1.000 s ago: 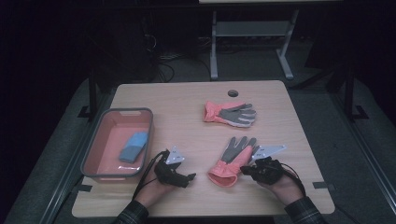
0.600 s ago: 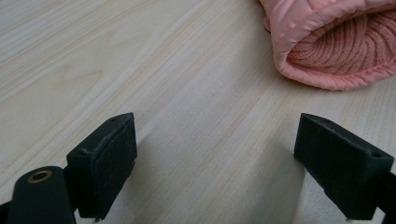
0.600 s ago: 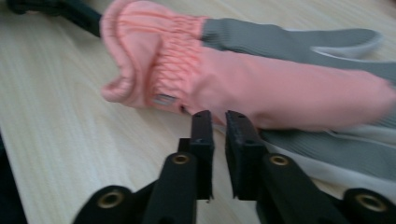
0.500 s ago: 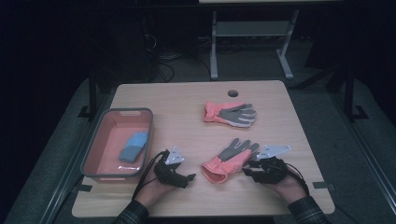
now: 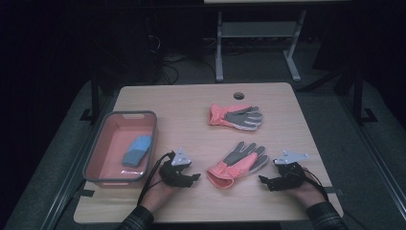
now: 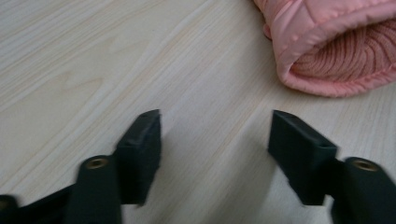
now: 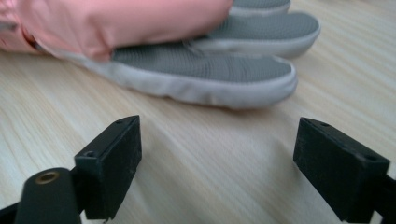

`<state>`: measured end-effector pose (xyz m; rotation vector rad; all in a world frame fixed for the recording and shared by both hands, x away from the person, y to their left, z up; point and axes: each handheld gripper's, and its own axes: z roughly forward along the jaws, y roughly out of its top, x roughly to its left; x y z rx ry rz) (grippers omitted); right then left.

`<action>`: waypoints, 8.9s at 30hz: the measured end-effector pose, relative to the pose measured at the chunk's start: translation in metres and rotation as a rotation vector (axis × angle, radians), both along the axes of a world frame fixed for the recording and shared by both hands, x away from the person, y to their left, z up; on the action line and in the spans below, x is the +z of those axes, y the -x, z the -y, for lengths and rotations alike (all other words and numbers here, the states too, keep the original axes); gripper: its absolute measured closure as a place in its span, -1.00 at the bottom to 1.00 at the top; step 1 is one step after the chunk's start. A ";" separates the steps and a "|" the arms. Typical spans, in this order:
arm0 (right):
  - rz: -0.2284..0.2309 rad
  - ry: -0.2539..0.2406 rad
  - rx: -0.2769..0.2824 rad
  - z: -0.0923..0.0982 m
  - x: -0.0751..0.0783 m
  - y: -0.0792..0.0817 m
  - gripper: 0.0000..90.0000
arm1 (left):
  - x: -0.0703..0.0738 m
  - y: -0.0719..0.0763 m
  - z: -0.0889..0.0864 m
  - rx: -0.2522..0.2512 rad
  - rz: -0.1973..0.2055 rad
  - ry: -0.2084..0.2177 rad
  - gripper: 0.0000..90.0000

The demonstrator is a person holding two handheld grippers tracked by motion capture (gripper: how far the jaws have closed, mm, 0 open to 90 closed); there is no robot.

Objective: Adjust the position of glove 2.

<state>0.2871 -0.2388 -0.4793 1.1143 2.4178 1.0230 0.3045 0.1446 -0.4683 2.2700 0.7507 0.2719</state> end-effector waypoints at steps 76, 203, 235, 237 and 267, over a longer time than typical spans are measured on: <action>0.011 -0.020 0.013 0.000 -0.003 0.000 -0.71 | 0.032 -0.047 0.003 0.193 -0.103 0.055 0.82; 0.091 -0.228 0.090 -0.043 0.093 -0.035 0.99 | 0.047 -0.019 0.086 -0.215 -0.192 0.143 0.99; 0.026 -0.158 0.097 -0.050 0.067 -0.036 1.00 | 0.076 -0.075 0.079 -0.266 -0.169 0.088 -0.06; 0.032 -0.164 0.090 -0.048 0.068 -0.034 1.00 | 0.075 -0.073 0.080 -0.272 -0.160 0.084 -0.06; 0.015 -0.089 0.082 -0.059 0.061 -0.024 1.00 | 0.059 -0.012 0.079 -0.305 -0.215 0.158 -0.02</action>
